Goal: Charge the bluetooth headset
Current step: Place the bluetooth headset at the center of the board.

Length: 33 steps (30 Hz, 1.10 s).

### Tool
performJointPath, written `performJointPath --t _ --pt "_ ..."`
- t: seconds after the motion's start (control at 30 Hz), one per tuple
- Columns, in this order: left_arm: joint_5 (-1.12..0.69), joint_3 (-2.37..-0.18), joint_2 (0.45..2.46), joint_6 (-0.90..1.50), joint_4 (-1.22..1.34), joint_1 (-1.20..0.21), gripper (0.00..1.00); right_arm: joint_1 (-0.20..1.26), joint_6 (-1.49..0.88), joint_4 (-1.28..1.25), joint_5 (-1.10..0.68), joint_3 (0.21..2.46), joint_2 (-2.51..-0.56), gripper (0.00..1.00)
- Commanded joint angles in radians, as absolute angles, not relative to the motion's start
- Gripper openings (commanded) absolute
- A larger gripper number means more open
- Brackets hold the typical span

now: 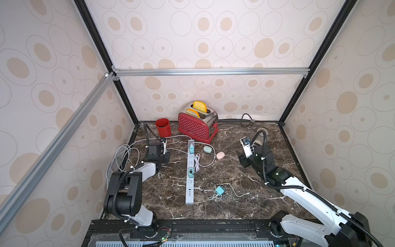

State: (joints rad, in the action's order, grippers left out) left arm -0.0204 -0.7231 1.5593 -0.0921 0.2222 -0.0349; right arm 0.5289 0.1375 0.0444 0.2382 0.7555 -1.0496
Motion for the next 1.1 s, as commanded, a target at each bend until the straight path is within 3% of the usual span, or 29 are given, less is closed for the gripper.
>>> performJointPath --t 0.0,0.4,0.6,0.73,1.07 --pt "0.046 -0.768 1.574 -0.066 0.159 -0.052 0.4 0.521 0.111 0.026 0.229 0.774 -1.06 0.64" --pt "0.127 -0.896 1.679 -0.092 -0.067 -0.11 0.52 0.508 0.104 0.007 0.223 0.755 -1.034 0.64" --pt "0.107 -0.922 1.699 -0.073 -0.093 -0.108 0.78 0.503 0.087 0.041 0.217 0.761 -1.026 0.64" --pt "0.083 -0.927 1.698 -0.065 -0.096 -0.101 0.85 0.495 0.084 0.066 0.212 0.769 -1.014 0.65" --pt "0.121 -0.908 1.309 0.042 -0.152 -0.128 0.86 0.462 -0.031 0.257 0.047 0.8 -1.029 0.64"
